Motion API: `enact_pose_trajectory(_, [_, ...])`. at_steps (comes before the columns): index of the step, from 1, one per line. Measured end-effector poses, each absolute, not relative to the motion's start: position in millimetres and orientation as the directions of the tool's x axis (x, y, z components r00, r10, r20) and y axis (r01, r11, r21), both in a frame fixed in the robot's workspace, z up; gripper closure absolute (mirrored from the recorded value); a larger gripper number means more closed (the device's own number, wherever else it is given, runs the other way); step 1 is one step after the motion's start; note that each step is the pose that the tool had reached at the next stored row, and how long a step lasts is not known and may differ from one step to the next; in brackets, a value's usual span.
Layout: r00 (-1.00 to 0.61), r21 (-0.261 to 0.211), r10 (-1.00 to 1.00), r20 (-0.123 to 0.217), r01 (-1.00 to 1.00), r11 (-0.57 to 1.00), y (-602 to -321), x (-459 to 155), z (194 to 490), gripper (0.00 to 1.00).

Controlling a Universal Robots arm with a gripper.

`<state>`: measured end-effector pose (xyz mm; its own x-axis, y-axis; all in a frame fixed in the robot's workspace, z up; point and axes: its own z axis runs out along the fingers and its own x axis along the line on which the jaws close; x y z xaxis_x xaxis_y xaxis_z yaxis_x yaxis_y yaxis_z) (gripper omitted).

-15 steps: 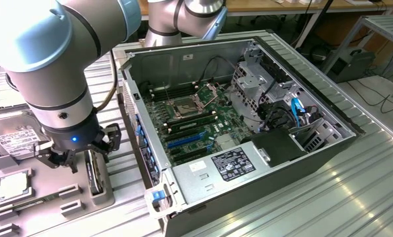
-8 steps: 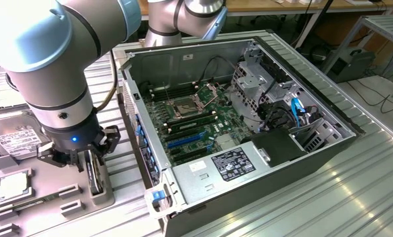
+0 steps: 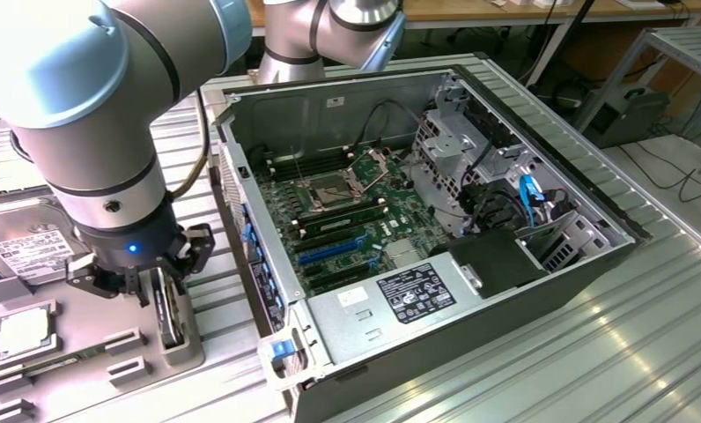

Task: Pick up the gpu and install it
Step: 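Pick up the gpu and move the gpu toward the slot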

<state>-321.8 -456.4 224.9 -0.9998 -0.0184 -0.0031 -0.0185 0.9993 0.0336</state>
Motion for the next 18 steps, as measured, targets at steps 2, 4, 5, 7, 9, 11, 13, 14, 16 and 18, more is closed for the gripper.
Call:
enact_pose_trajectory(2, [-1.0,0.033,-0.018,-0.003,-0.019,0.999,-456.4,-321.9,226.1,0.55])
enact_pose_trajectory(4, [-1.0,0.033,-0.018,-0.003,-0.018,0.999,-456.4,-321.9,227.4,0.55])
enact_pose_trajectory(5, [-1.0,0.034,-0.018,-0.003,-0.019,0.999,-456.3,-321.8,227.6,0.55])
enact_pose_trajectory(7, [-1.0,0.034,-0.018,-0.003,-0.018,0.999,-456.3,-321.8,227.6,0.55])
enact_pose_trajectory(9, [-1.0,0.033,-0.018,-0.003,-0.019,0.999,-456.4,-321.9,227.8,0.55])
enact_pose_trajectory(11, [-1.0,0.033,-0.018,-0.003,-0.019,0.999,-456.4,-321.8,227.8,0.56])
enact_pose_trajectory(13, [-1.0,0.033,-0.018,-0.003,-0.019,0.999,-456.4,-321.8,227.8,0.64])
enact_pose_trajectory(14, [-1.0,0.033,-0.018,-0.003,-0.019,0.999,-456.4,-321.9,227.8,0.64])
enact_pose_trajectory(16, [-1.0,0.033,-0.018,-0.003,-0.019,0.999,-456.4,-321.8,227.8,0.64])
enact_pose_trajectory(18, [-1.0,0.033,-0.018,-0.003,-0.019,0.999,-456.4,-321.8,227.8,0.64])
